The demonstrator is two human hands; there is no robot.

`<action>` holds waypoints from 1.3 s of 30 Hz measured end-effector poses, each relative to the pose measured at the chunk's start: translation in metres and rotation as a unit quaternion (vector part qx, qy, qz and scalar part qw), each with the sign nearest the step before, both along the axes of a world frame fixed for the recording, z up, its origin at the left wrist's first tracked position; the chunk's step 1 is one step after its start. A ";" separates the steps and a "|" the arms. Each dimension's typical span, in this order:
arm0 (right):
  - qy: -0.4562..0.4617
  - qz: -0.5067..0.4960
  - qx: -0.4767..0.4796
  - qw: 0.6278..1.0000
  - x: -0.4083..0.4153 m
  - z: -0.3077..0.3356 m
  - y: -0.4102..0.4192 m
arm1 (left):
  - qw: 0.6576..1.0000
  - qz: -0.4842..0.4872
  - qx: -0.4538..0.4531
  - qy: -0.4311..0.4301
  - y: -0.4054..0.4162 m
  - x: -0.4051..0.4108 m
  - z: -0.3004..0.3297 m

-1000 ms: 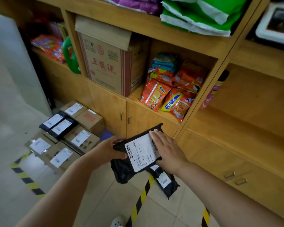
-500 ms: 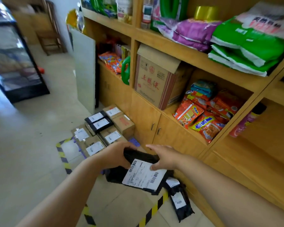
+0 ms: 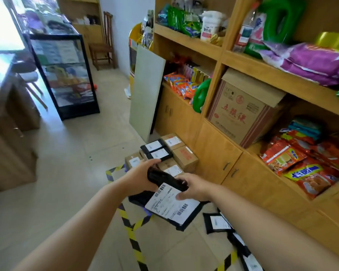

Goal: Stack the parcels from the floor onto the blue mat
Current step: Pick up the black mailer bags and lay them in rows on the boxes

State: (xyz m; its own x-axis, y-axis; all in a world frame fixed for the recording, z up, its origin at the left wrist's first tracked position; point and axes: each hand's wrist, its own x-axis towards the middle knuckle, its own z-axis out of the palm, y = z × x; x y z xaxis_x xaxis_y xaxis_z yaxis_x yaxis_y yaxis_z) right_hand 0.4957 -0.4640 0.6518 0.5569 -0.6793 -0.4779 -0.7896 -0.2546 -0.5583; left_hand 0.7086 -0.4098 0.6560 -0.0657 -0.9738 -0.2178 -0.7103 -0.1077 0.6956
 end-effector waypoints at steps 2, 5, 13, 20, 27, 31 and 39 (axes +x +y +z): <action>-0.032 -0.040 0.003 0.999 0.038 -0.005 -0.004 | 0.995 0.090 -0.021 0.038 -0.002 0.044 -0.005; -0.126 -0.148 0.077 0.978 0.081 -0.015 -0.006 | 0.972 0.218 -0.030 0.084 -0.001 0.097 -0.014; -0.252 -0.323 0.203 0.889 0.155 -0.040 -0.029 | 0.963 0.214 0.031 0.159 -0.019 0.145 -0.051; -0.281 -0.377 0.234 0.851 0.196 -0.067 -0.084 | 0.946 0.222 0.040 0.234 -0.076 0.155 -0.064; -0.296 -0.389 0.253 0.835 0.230 -0.079 -0.188 | 0.956 0.227 0.059 0.177 -0.184 0.189 -0.066; -0.292 -0.395 0.276 0.827 0.239 -0.085 -0.247 | 0.955 0.242 0.070 0.155 -0.246 0.201 -0.070; -0.278 -0.405 0.286 0.823 0.247 -0.089 -0.335 | 0.947 0.260 0.099 0.161 -0.345 0.215 -0.081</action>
State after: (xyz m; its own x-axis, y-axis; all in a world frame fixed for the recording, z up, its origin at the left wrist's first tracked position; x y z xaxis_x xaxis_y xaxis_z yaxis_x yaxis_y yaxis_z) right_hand 0.7429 -0.7995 0.5629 0.2730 -0.6880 -0.6724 -0.1523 0.6592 -0.7364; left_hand 0.9234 -0.7547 0.5749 0.3165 -0.8348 -0.4505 -0.2797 -0.5360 0.7965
